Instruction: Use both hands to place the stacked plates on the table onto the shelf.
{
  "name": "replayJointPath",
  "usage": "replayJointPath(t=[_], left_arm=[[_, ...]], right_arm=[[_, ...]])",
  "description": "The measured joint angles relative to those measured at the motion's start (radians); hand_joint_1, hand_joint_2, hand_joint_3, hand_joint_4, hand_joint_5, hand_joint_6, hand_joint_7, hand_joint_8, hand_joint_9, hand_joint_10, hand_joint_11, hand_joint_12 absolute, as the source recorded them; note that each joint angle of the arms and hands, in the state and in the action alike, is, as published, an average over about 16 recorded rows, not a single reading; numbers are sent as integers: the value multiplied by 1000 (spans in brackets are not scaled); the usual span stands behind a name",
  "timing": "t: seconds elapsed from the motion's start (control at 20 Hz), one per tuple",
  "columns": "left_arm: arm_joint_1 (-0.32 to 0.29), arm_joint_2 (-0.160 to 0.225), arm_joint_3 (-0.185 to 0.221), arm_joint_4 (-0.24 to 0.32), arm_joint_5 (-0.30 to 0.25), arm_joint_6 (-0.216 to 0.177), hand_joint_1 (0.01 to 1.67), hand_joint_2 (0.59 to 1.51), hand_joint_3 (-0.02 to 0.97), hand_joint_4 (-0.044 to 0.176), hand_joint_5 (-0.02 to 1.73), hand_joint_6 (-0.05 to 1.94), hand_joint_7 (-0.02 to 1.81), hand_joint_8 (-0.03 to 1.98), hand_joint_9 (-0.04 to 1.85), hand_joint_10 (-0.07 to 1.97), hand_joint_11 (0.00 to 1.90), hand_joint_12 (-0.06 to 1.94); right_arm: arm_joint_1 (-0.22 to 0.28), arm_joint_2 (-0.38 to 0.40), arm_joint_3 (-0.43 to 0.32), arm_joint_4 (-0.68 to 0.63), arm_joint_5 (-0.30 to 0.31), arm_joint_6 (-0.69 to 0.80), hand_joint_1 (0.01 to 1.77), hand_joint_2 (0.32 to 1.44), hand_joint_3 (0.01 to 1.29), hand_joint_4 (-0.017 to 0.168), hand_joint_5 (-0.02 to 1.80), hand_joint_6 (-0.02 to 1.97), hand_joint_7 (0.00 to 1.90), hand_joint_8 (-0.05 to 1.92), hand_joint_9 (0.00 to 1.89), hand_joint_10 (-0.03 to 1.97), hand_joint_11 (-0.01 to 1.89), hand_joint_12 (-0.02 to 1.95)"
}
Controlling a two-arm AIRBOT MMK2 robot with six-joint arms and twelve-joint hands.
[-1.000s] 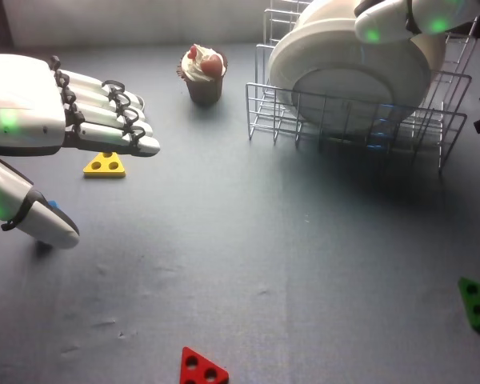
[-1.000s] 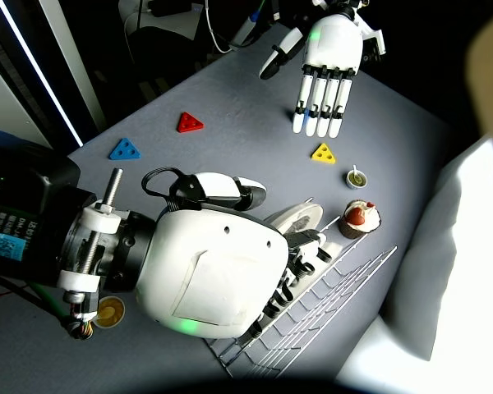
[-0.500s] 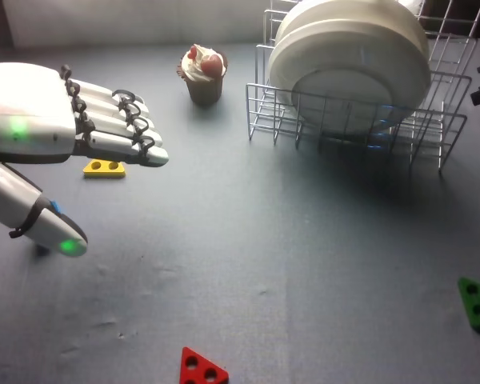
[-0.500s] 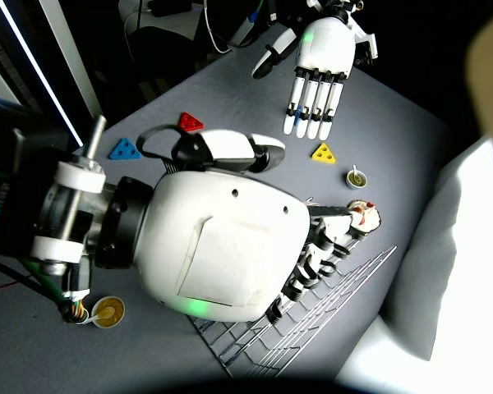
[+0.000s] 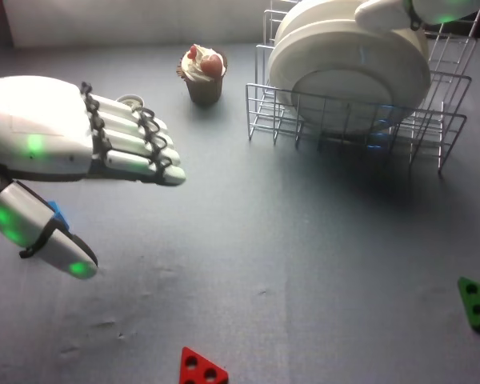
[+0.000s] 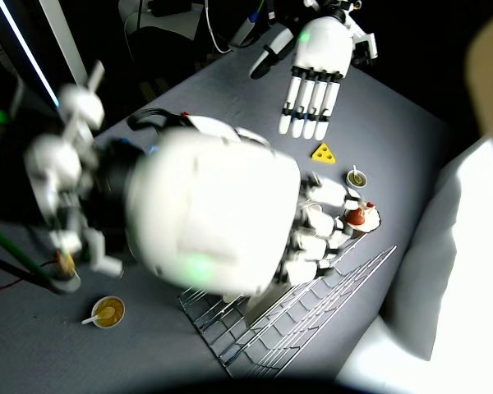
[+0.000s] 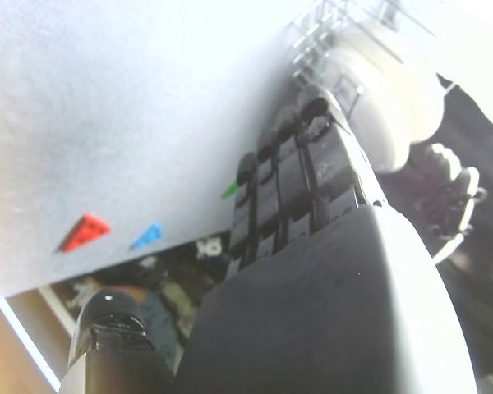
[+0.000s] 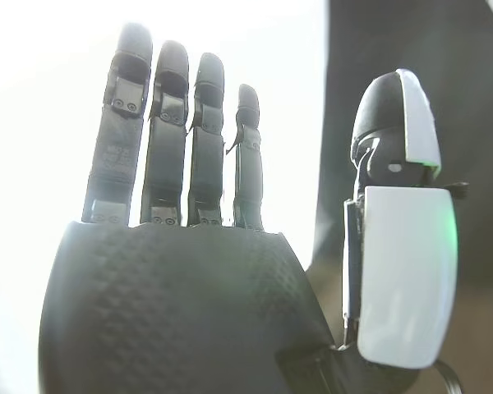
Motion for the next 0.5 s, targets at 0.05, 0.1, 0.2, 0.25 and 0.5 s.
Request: replayJointPath(t=[0.05,0.1,0.2,0.25,0.5], left_arm=[[2,1,-3,0,1,0,14,983,-2,1,144,18,194,13,193,12,194,14],[3,1,-6,0,1,0,14,984,-2,1,141,18,191,13,190,12,191,14],[6,2,-13,0,3,-1,14,984,-2,0,134,18,185,13,184,12,185,15],[7,2,-16,0,4,-1,14,985,-2,0,132,18,185,13,183,12,183,15],[15,3,-18,-12,5,-1,14,986,-2,0,122,19,179,13,173,12,168,15]], right_arm=[[-10,17,-22,-58,34,-12,826,975,12,51,454,17,553,16,557,18,609,11],[-22,36,-45,-116,71,-23,808,976,12,50,431,17,530,16,536,18,591,11],[-47,75,-89,-220,143,-44,772,975,12,46,391,17,488,16,496,18,558,11],[-53,85,-102,-256,167,-50,764,975,12,46,382,17,479,16,489,18,553,11],[-96,140,-165,-346,283,-95,721,964,12,38,329,17,420,16,439,18,516,11]])
